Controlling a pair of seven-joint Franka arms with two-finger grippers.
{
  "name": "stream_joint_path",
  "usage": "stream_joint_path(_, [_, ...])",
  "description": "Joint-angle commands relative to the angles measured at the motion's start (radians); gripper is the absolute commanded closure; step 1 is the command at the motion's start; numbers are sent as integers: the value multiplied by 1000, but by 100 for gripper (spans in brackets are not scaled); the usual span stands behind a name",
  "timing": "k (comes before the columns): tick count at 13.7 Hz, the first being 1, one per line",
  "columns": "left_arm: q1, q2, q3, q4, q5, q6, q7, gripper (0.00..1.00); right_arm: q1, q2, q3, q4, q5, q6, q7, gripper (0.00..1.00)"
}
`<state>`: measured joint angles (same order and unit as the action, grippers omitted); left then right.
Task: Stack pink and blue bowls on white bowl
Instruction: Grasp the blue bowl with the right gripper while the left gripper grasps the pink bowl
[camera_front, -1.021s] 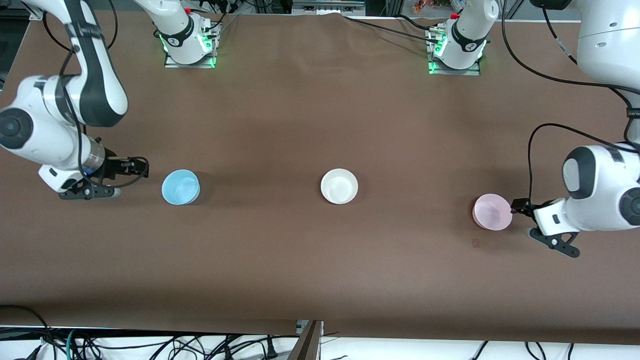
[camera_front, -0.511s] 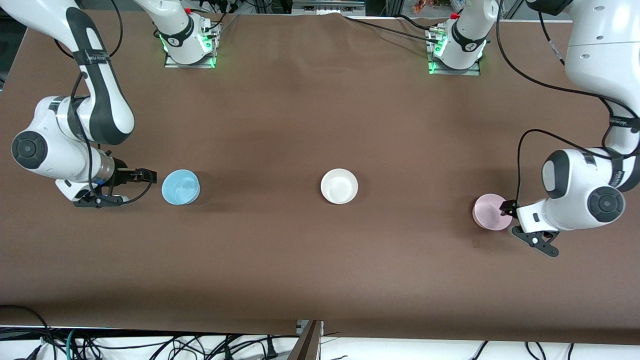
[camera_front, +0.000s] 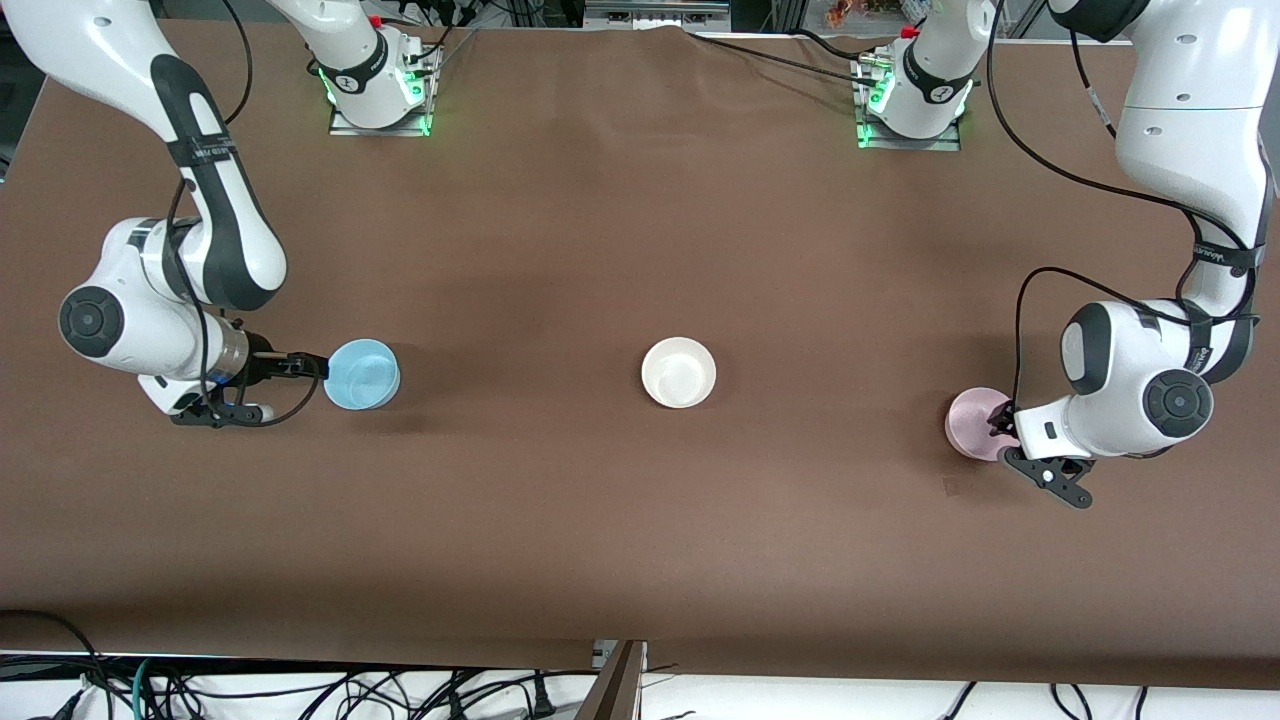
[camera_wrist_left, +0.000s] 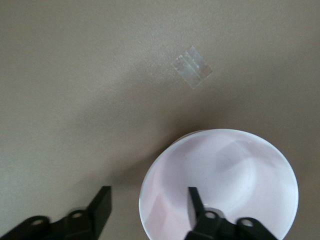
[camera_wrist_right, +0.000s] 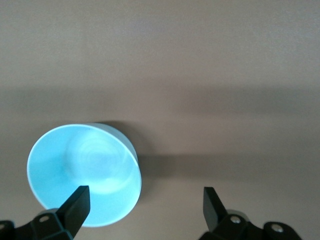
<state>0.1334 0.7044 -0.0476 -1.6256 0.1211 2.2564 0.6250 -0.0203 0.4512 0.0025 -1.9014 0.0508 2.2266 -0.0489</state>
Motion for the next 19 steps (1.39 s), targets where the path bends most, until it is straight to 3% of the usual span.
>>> stream_joint_path(1, [5, 7, -2, -8, 23, 15, 19, 74, -6, 26, 4, 1, 20, 50, -9, 0])
stream_joint_path(2, [3, 7, -2, -8, 23, 15, 19, 80, -6, 26, 4, 4, 20, 51, -8, 0])
stream_joint_path(4, [3, 7, -2, -7, 23, 14, 19, 100, -6, 32, 4, 4, 37, 56, -3, 0])
stream_joint_path(10, [3, -25, -3, -2, 23, -14, 30, 100, -4, 55, 5, 4, 55, 87, -8, 0])
stream_joint_path(12, [3, -60, -17, 12, 14, -93, 36, 100, -3, 69, 7, 4, 57, 105, -11, 0])
stream_joint_path(15, [3, -118, -76, 27, 8, -208, 22, 100, -1, 75, 8, -1, 55, 105, -14, 0])
stream_joint_path(19, [3, -128, -225, 82, 5, -357, -5, 100, 0, 75, 10, -4, 55, 94, -37, 0])
